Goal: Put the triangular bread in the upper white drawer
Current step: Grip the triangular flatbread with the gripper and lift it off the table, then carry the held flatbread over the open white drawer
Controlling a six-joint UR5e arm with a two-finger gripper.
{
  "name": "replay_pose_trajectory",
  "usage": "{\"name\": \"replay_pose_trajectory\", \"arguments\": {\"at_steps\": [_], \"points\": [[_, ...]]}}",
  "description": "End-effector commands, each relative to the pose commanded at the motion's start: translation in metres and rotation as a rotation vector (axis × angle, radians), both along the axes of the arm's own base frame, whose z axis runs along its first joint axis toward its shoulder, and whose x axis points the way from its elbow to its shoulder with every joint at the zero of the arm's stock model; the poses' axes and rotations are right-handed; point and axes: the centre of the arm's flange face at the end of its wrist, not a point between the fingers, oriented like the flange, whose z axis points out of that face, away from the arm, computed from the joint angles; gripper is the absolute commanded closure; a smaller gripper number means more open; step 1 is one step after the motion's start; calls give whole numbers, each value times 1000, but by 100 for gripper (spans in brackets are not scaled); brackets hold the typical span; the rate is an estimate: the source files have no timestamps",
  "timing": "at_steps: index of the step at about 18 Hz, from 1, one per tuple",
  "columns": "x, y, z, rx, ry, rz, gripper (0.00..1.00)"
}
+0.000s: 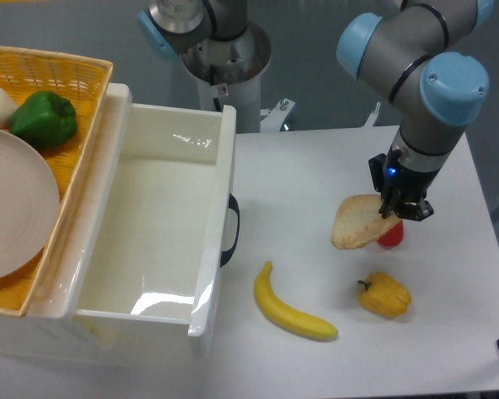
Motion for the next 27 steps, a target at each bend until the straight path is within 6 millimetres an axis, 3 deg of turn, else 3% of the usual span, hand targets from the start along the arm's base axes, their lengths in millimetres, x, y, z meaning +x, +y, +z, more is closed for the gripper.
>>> {"name": "replay_pose_trajectory", "arguments": {"at_steps": [9, 15, 20, 27], "points": [[0, 2, 6, 11, 10, 3, 100], [14, 5, 34, 95, 7, 76, 100], [42, 16, 65, 166, -7, 161, 100], [79, 15, 98, 244, -89, 236, 100]]}}
